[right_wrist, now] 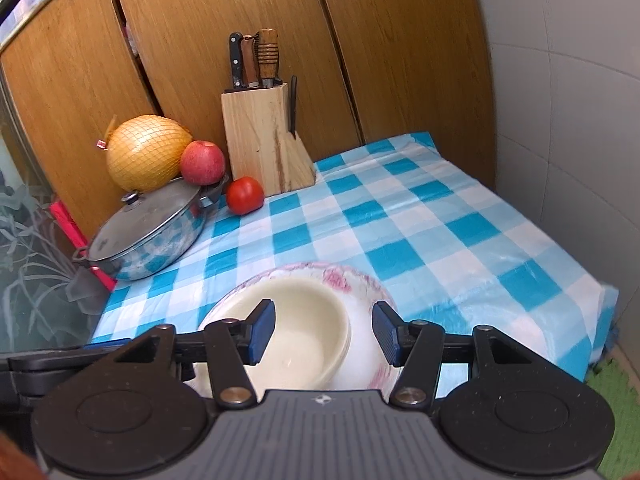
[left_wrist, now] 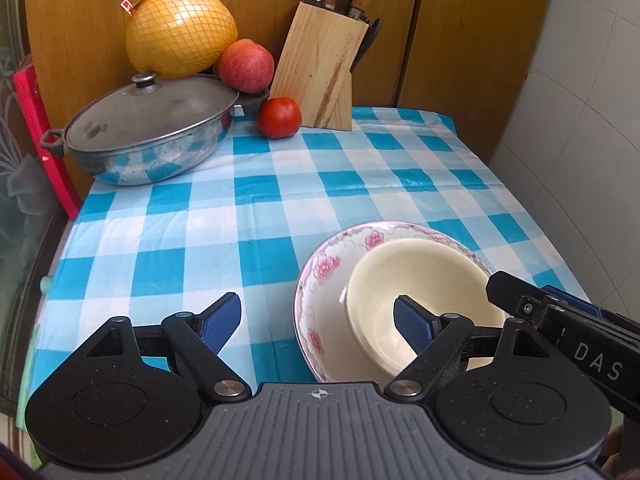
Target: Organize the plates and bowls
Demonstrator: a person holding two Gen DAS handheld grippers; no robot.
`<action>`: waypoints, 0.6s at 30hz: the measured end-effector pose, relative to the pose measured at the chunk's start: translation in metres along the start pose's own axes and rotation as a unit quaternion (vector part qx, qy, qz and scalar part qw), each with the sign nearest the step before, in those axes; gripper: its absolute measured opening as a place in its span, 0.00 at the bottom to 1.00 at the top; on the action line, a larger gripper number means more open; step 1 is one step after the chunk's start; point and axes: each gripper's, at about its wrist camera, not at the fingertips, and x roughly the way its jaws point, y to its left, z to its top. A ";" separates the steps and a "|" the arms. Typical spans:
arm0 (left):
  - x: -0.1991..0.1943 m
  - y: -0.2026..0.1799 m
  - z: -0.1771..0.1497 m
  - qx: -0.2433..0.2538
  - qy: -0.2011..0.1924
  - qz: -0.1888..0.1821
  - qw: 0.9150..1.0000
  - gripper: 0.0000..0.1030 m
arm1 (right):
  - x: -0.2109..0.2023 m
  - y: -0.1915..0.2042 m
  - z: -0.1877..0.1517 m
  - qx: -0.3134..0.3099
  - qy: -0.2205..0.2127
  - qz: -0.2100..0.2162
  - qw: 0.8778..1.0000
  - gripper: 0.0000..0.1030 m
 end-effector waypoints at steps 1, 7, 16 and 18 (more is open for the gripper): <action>-0.004 0.000 -0.005 0.000 0.001 -0.004 1.000 0.85 | -0.006 0.001 -0.005 -0.001 0.001 -0.001 1.000 0.50; -0.020 -0.007 -0.045 0.036 0.010 0.010 0.999 0.85 | -0.031 0.002 -0.045 -0.018 0.025 -0.023 0.999 0.50; -0.010 -0.006 -0.080 0.057 0.054 0.018 0.997 0.84 | -0.031 -0.002 -0.078 -0.012 0.069 -0.043 0.997 0.50; -0.011 -0.007 -0.082 0.062 0.051 0.025 0.996 0.83 | -0.031 -0.003 -0.080 -0.007 0.071 -0.042 0.997 0.50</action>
